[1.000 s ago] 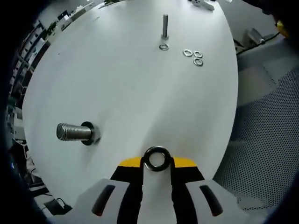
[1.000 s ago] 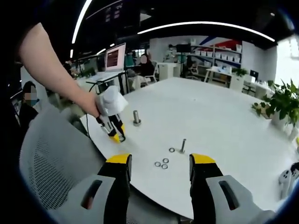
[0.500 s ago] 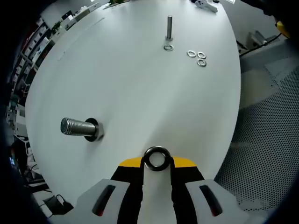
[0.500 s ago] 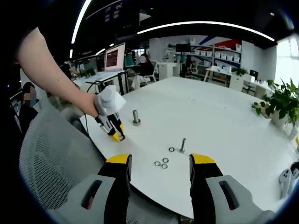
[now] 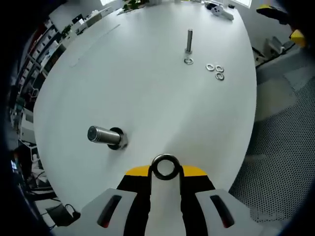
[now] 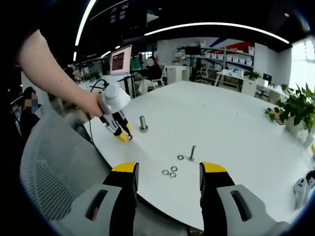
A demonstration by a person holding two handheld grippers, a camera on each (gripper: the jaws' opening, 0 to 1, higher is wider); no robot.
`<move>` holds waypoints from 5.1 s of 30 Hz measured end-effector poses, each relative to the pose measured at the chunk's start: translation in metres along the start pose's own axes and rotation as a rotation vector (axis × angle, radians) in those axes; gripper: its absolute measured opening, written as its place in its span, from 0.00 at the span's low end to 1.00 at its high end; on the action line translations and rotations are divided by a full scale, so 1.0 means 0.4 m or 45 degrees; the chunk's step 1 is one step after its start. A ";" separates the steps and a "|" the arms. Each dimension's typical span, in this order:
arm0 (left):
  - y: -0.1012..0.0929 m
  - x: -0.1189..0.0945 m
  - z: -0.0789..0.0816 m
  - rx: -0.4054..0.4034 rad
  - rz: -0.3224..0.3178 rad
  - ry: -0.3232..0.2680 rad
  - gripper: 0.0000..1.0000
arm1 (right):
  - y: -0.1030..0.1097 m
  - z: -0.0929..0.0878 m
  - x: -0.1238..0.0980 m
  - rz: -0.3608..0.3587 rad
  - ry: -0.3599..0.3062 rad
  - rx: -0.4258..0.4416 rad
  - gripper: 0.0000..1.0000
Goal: Place the washer onto the threaded stud by aligning its center hole with the stud, sliding it down to the base, and recovering from edge contact or off-axis alignment until the washer reaches the visible bottom stop.
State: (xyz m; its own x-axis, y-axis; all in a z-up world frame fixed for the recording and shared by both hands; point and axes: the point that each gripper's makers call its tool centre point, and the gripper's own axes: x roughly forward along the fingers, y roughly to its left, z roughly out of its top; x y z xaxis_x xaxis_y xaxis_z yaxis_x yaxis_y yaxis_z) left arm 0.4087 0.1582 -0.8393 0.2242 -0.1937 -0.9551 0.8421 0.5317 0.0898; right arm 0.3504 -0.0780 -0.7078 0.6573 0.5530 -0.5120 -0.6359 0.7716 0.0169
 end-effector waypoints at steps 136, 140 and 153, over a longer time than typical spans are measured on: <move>0.152 -0.044 0.036 -0.177 0.131 -0.215 0.23 | -0.004 -0.016 0.001 -0.012 0.042 0.001 0.51; 0.132 -0.059 0.012 -0.214 0.147 -0.220 0.23 | 0.000 -0.015 0.001 -0.003 0.039 -0.006 0.51; 0.088 -0.127 0.003 -0.249 0.158 -0.282 0.24 | -0.012 0.016 -0.011 -0.032 -0.044 0.006 0.50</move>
State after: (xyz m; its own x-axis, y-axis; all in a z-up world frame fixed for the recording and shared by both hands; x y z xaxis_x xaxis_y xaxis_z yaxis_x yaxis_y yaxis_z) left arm 0.4277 0.1860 -0.7875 0.4390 -0.2807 -0.8535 0.6960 0.7070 0.1255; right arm 0.3533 -0.0822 -0.6999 0.6865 0.5438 -0.4826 -0.6172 0.7868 0.0087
